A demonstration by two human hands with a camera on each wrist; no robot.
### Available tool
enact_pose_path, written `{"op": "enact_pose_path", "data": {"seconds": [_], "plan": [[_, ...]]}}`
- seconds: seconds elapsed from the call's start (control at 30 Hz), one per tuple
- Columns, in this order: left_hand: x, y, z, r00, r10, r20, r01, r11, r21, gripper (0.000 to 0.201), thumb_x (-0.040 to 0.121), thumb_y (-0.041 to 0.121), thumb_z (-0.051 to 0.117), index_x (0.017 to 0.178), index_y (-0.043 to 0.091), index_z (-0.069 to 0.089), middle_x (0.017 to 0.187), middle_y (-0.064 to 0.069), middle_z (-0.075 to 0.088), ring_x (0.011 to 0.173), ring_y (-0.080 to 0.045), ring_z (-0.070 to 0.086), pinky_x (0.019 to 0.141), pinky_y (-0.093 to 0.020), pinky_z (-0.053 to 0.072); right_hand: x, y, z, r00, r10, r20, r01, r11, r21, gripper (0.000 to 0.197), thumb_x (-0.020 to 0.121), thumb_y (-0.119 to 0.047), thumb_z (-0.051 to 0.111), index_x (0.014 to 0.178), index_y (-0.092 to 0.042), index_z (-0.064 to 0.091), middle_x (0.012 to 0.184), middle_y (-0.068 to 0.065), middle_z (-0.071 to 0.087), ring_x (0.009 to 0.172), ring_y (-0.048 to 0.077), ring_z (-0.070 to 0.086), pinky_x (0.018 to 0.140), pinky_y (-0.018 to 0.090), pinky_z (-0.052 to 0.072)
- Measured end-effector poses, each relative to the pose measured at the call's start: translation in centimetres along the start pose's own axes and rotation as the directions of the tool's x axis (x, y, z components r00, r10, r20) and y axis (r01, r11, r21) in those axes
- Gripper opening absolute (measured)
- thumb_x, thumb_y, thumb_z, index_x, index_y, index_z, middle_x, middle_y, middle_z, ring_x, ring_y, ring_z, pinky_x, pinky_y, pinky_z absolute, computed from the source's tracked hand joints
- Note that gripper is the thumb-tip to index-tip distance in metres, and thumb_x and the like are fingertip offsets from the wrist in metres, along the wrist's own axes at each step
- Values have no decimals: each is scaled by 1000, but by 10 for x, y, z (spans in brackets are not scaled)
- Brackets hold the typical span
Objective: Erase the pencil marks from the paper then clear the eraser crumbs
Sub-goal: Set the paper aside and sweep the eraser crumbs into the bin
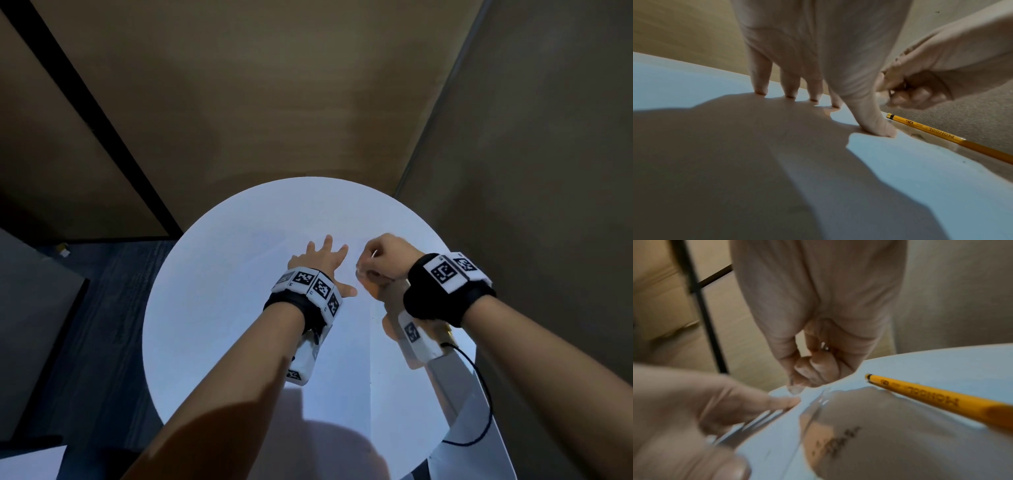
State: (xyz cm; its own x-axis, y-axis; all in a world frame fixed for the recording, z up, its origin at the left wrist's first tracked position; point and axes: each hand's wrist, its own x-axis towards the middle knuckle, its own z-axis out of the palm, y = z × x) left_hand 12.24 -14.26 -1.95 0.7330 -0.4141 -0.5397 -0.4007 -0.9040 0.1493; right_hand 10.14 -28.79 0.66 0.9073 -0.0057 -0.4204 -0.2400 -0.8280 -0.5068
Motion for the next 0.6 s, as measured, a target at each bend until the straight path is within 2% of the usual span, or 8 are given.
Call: {"op": "enact_pose_path", "data": {"seconds": [0.07,0.1,0.23,0.3,0.33,0.47,0.5,0.6], "plan": [[1,-1,0,1000,4,-2,-4,1000,8,89,85,58,57,151,31,4,160,-2,-7,145,-34,3,107,-56,27,3,4,-7,989,30,-146,-5,986,169,10,91,-18,56,82,-14,60,71,-3,59,62,9,53,54,19,41],[1,-1,-1,1000,5,-2,-5,1000,13,89,85,58,56,151,31,3,160,-2,-7,145,-35,4,107,-56,27,3,3,-8,985,31,-173,8,976,217,10,91,-18,56,83,-14,60,71,-2,59,61,8,53,53,19,41],[3,0,-2,1000,-7,0,7,1000,28,91,84,60,57,150,34,1,160,-2,-7,145,-35,7,105,-54,31,6,-5,8,991,-28,-133,44,993,113,9,90,-18,56,90,-13,64,83,2,63,75,16,57,65,24,43],[4,0,-2,1000,-11,2,11,1000,28,92,83,61,57,150,35,0,160,-2,-7,145,-35,7,104,-53,33,7,-3,17,989,-40,-140,49,997,64,7,88,-17,57,88,-14,64,87,5,65,81,19,59,71,26,45],[4,1,-3,1000,-8,5,8,1000,29,92,83,61,57,150,35,0,160,-2,-7,145,-35,7,104,-54,32,5,-1,19,991,-44,-125,52,997,58,5,88,-16,58,85,-15,62,86,5,66,82,19,59,72,26,45],[2,0,-4,1000,-10,12,10,999,32,92,83,61,57,150,34,0,160,-2,-8,145,-35,5,106,-54,31,2,-3,8,996,-51,77,54,998,-33,5,85,-15,61,85,-13,65,87,1,67,81,15,59,72,25,45],[2,0,-3,1000,-12,10,12,999,33,92,83,61,57,150,35,0,160,-2,-9,145,-35,5,105,-54,31,4,-5,7,997,-56,45,57,998,-37,7,86,-15,59,87,-12,66,89,2,67,82,16,58,72,25,44],[3,0,-2,1000,-15,13,14,1000,25,92,83,61,57,150,35,-1,160,-1,-9,145,-34,5,104,-54,33,8,-7,12,985,-45,-167,47,999,7,13,89,-14,54,93,-6,64,91,6,63,89,21,59,74,28,45]]}}
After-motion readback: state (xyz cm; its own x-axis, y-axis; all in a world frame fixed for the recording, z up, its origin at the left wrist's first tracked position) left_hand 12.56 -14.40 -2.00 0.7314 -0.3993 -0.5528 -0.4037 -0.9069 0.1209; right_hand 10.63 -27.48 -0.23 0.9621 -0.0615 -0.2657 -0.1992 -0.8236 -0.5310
